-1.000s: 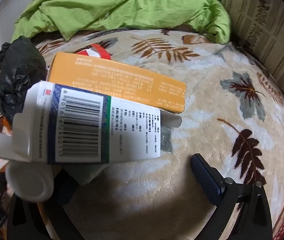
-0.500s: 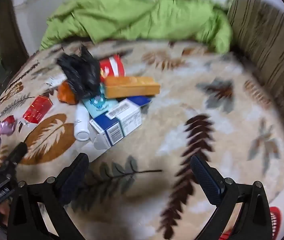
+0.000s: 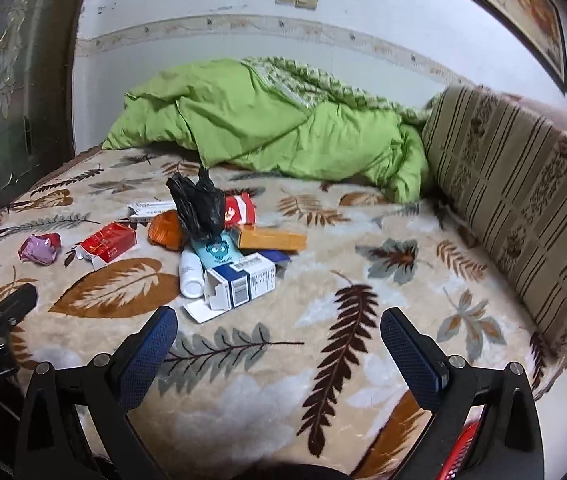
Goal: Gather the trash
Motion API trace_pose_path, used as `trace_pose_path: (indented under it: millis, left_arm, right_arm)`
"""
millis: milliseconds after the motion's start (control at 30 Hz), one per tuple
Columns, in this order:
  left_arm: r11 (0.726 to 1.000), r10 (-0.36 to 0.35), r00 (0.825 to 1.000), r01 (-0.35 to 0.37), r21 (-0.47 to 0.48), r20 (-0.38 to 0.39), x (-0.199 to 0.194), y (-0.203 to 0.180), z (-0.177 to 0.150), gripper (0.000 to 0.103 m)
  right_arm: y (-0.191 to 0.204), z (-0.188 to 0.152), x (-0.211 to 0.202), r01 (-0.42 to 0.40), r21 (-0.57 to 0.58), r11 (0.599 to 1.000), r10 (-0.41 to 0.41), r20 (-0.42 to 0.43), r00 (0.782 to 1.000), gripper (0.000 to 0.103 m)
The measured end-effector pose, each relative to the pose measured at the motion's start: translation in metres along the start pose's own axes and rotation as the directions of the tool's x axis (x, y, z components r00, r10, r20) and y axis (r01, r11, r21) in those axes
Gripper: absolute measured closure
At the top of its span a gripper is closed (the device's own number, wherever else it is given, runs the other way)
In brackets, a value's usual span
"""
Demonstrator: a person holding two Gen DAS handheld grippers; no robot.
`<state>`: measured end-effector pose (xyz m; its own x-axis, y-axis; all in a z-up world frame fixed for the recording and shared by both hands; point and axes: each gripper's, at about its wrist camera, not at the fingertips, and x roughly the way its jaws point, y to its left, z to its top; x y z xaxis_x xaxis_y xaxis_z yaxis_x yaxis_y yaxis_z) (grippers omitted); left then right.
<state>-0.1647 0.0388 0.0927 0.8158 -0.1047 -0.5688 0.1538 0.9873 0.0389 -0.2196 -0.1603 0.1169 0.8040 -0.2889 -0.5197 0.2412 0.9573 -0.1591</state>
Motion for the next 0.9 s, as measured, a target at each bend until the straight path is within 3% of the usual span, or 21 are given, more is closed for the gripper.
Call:
trace_pose_path:
  millis: [67,900]
  left_arm:
    - [1.000,0.005,1.000,-0.005,-0.007,-0.004,-0.005,-0.012,-0.013,0.000]
    - [1.000,0.004,1.000,-0.005,-0.014,-0.022,-0.001,-0.014,-0.014,0.000]
  right_arm:
    - [-0.001,-0.001,-0.001,0.012,-0.002,1.000,-0.012,-0.002,1.000,0.001]
    - [-0.008,0.000,0.009,0.023,0.018,1.000,-0.022,-0.070,0.997,0.001]
